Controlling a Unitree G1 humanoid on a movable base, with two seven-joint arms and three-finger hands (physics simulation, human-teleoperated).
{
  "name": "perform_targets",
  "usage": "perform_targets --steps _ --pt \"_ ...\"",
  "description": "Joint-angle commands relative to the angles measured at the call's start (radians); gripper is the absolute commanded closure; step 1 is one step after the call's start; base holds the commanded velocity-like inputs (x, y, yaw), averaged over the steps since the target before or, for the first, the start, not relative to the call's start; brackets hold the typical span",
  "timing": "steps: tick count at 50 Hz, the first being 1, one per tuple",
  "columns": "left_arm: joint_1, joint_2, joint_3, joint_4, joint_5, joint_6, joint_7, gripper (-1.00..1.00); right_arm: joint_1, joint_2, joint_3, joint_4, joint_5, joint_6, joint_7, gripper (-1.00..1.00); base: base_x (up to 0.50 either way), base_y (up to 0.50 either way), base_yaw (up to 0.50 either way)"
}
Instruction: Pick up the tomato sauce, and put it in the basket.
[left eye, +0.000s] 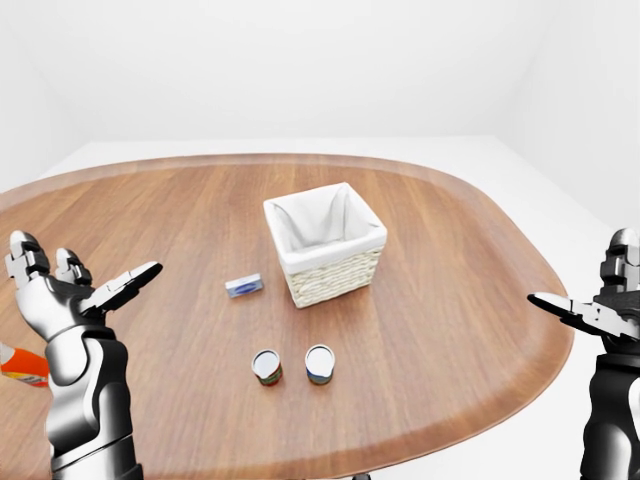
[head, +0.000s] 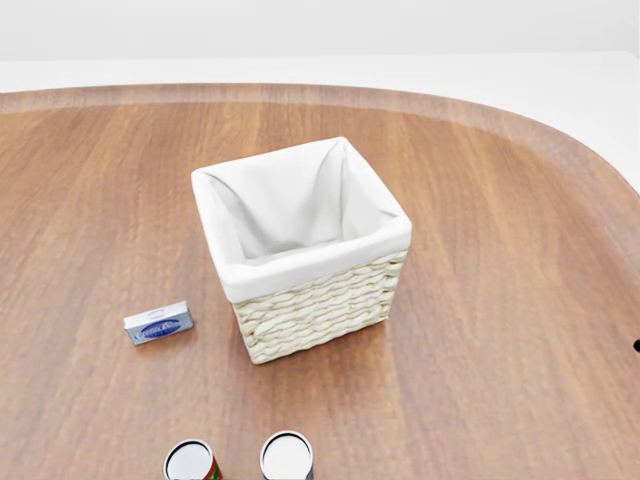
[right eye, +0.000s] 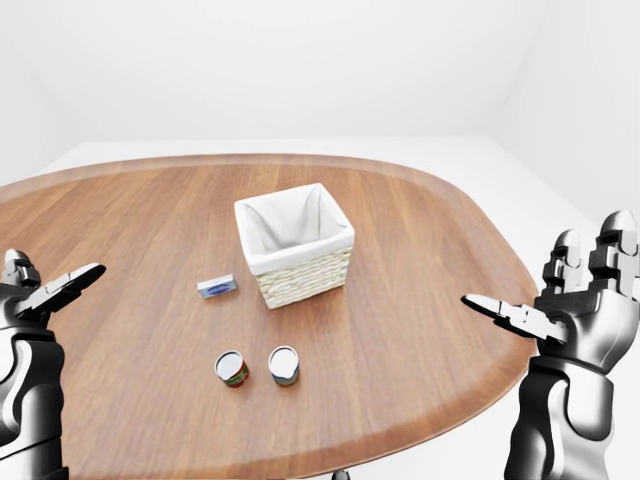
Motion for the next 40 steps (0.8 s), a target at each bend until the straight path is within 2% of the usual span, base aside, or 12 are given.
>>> perform_targets --steps 1,5,6,10,11,15,16,20,22,25,29,40 --pt "0.002 0.002 -0.014 0.003 0.02 0.0 -0.005 -1.0 0.004 0.007 0.005 -0.015 -0.003 0.0 0.001 -1.0 0.14 0.0 0.0" --pt "0.005 -0.008 -0.084 -0.006 0.139 0.0 -0.072 -1.0 0.006 0.008 0.004 -0.018 0.003 0.0 0.008 -1.0 0.0 0.0 0.0" --pt "0.008 -0.008 -0.131 -0.007 0.192 0.0 -0.122 -1.0 0.006 0.007 0.002 -0.017 0.005 0.0 0.01 -1.0 0.0 0.0 0.0" --pt "0.016 -0.032 -0.182 -0.008 0.377 0.0 -0.2 -1.0 0.003 0.007 0.006 -0.005 0.003 0.0 0.014 -1.0 0.0 0.0 0.0" --pt "0.027 -0.029 -0.215 -0.011 0.472 0.0 -0.214 -1.0 0.001 0.006 0.009 -0.003 0.001 0.0 0.014 -1.0 0.0 0.0 0.0" --pt "0.06 -0.049 -0.261 -0.023 0.718 0.0 -0.274 -1.0 0.001 0.005 0.009 0.003 0.004 0.0 0.018 -1.0 0.0 0.0 0.0" --pt "0.089 -0.046 -0.3 -0.034 0.84 0.0 -0.292 -1.0 0.0 0.003 0.009 0.004 0.005 0.0 0.017 -1.0 0.0 0.0 0.0" --pt "0.155 -0.069 -0.344 -0.016 1.109 0.0 -0.357 -1.0 -0.001 0.001 0.011 0.011 0.004 0.0 0.019 -1.0 0.0 0.0 0.0" --pt "0.165 -0.08 -0.343 0.019 1.187 -0.022 -0.365 -1.0 -0.001 0.001 0.011 0.014 0.005 0.0 0.02 -1.0 0.0 0.0 0.0" --pt "0.179 -0.105 -0.332 0.022 1.193 -0.037 -0.428 -1.0 -0.002 0.001 0.011 0.019 0.005 0.0 0.022 -1.0 0.0 0.0 0.0" --pt "0.202 -0.114 -0.334 0.029 1.252 -0.055 -0.443 -1.0 -0.004 -0.001 0.016 0.031 0.002 0.0 0.022 -1.0 0.0 0.0 0.0" --pt "0.254 -0.132 -0.354 0.049 1.281 -0.121 -0.53 -1.0 0.0 0.001 0.016 0.025 0.004 0.0 0.021 -1.0 0.0 0.0 0.0"
